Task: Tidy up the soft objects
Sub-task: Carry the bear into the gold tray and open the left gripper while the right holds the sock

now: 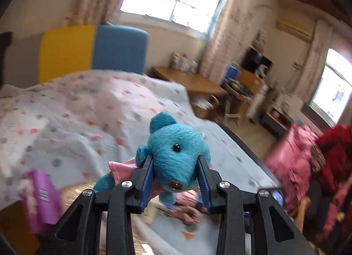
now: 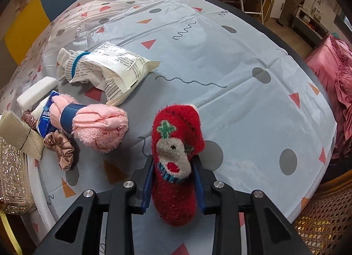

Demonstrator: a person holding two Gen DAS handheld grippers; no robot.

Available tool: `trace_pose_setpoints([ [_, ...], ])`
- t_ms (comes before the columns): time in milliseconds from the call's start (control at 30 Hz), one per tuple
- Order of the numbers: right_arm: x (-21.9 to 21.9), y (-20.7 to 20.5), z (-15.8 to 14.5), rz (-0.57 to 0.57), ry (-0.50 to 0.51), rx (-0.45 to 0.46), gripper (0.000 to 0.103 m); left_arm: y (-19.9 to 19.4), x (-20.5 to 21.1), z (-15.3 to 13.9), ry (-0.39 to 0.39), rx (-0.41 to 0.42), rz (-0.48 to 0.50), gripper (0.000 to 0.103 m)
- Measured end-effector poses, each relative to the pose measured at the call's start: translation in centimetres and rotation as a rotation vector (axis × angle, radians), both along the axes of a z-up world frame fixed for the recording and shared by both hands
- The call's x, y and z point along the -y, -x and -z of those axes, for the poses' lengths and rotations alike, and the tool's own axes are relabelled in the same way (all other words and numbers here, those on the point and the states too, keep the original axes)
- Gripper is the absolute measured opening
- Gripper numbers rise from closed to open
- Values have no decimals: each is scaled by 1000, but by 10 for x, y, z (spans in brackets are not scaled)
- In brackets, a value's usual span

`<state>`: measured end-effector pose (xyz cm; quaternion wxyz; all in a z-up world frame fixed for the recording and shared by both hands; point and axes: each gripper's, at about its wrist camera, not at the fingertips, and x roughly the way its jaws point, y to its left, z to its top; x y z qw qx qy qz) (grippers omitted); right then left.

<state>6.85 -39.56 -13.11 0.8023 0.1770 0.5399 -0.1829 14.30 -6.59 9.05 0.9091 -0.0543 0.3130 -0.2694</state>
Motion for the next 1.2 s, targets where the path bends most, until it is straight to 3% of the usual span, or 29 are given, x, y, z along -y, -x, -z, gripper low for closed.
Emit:
trace_pose_setpoints([
  [100,-1,0,0,-15,20,-5,32,-9,-60,-11,-1,18,-157,38],
  [200,-4,-2,0,-30,41,-10,32,-4,-123,-1,-15,17,-311,38],
  [300,-9,-5,0,-49,68,-19,32,15,-179,27,-51,-20,-450,38],
  [467,-22,-4,-1,-87,112,-28,32,47,-240,99,-113,-164,-605,38],
  [600,-29,-4,-1,-103,141,-31,32,65,-258,148,-144,-257,-673,38],
  [767,-43,-7,2,-114,167,-31,32,62,-259,176,-174,-325,-719,45],
  [1033,-53,-5,1,-147,222,-41,31,75,-250,154,-190,-218,-750,50],
  [1200,-58,-5,0,-152,227,-43,31,86,-248,132,-128,-164,-743,50],
])
